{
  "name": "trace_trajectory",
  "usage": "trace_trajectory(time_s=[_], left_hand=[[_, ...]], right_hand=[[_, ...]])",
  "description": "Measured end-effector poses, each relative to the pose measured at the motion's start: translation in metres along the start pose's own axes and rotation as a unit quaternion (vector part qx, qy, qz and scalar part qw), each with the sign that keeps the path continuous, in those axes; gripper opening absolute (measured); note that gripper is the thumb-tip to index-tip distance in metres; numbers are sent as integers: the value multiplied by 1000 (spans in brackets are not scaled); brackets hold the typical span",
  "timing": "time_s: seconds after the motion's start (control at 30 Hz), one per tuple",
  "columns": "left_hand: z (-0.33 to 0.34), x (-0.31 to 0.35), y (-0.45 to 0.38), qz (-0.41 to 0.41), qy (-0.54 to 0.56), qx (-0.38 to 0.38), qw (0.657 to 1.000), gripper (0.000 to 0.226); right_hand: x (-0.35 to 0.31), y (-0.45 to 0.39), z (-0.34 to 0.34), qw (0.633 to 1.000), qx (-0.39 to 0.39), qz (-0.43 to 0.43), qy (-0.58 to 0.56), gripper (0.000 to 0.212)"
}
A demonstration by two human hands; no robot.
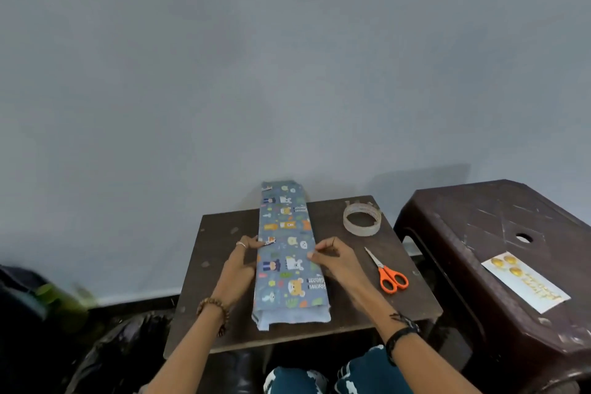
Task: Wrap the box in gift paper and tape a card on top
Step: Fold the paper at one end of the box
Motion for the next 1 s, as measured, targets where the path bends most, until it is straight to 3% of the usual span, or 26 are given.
trace_trajectory(time_s=[0.1,0.23,0.33,0.4,0.57,0.73,0.8,0.87,1.0], left_hand=[[7,-18,11,-28,86,22,996,16],[12,-16,21,-99,150,93,979,18],[19,-14,32,-92,81,32,992,17],[20,-12,37,-44,-13,21,999,22],[14,-5,51,57,-223,-39,972,30],[-2,-6,78,88,-239,-161,954,42],[-12,-5,82,93,-170,-93,977,31],[-24,-8,81,99,-145,-13,984,42],[-27,-13,82,96,-159,-74,980,71]], right_hand=[[19,-1,0,997,7,-11,78,23],[28,3,4,997,32,-33,69,32],[31,8,5,990,75,-58,107,33],[32,12,6,982,94,-79,141,26],[34,23,4,961,88,-156,212,3],[36,36,-6,952,42,-166,252,16],[35,40,-11,943,21,-176,280,23],[34,42,-16,928,4,-197,317,31],[35,47,-19,916,-42,-179,357,41]])
Point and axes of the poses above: each hand's wrist, its own y-axis away from the middle knuckle, its own z-axis out of the palm, x = y × z, the point moved 2 cm from there along -y, towards the middle knuckle, and after that the axes turned 7 degrees about z, right-handed, at the moved point
